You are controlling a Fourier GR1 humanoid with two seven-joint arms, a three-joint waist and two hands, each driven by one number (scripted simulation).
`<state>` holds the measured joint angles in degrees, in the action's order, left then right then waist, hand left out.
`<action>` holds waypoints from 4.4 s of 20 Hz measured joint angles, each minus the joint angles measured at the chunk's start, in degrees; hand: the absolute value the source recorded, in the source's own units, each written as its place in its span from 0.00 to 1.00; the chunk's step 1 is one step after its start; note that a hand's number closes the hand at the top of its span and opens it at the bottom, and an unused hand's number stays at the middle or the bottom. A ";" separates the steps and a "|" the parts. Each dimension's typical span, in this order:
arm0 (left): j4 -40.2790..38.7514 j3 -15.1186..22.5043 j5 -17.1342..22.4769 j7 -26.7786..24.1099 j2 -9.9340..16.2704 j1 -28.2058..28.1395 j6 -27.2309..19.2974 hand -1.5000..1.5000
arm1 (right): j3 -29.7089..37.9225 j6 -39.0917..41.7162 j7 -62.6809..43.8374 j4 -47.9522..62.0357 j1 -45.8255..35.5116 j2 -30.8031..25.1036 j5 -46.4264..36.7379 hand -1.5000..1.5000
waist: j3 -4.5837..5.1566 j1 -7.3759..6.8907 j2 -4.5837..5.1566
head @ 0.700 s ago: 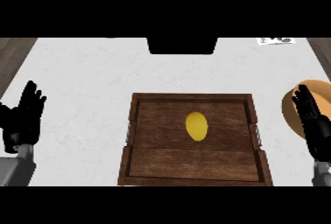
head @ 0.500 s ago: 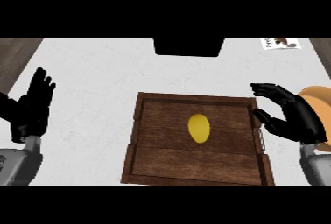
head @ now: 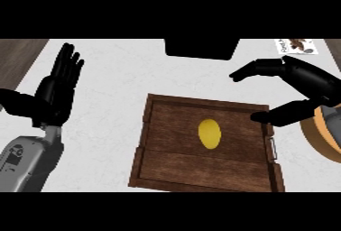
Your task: Pick the lemon from the tray and place it in the pot
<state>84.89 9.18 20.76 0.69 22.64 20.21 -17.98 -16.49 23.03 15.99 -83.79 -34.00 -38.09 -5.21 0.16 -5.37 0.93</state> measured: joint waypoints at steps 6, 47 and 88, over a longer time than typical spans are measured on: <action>0.73 -0.22 -0.23 -1.05 -0.55 -1.08 0.66 0.50 | -5.33 7.52 11.29 4.72 -9.64 -2.28 -7.79 0.00 | -0.12 1.91 -0.31; 2.24 -7.87 -6.62 0.06 -5.24 -4.47 5.91 0.50 | -20.00 14.78 -0.24 6.51 -5.88 19.99 -51.67 0.00 | -0.16 5.24 -0.92; 3.44 -12.58 -10.80 1.96 -8.78 -4.55 9.57 0.50 | -8.74 -7.19 0.04 19.16 -0.02 34.64 -72.42 1.00 | -0.10 5.55 -1.24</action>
<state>88.32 -3.40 9.95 2.65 13.86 15.66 -8.41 -25.22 15.84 16.03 -64.63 -34.02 -3.44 -77.63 0.06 0.18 -0.31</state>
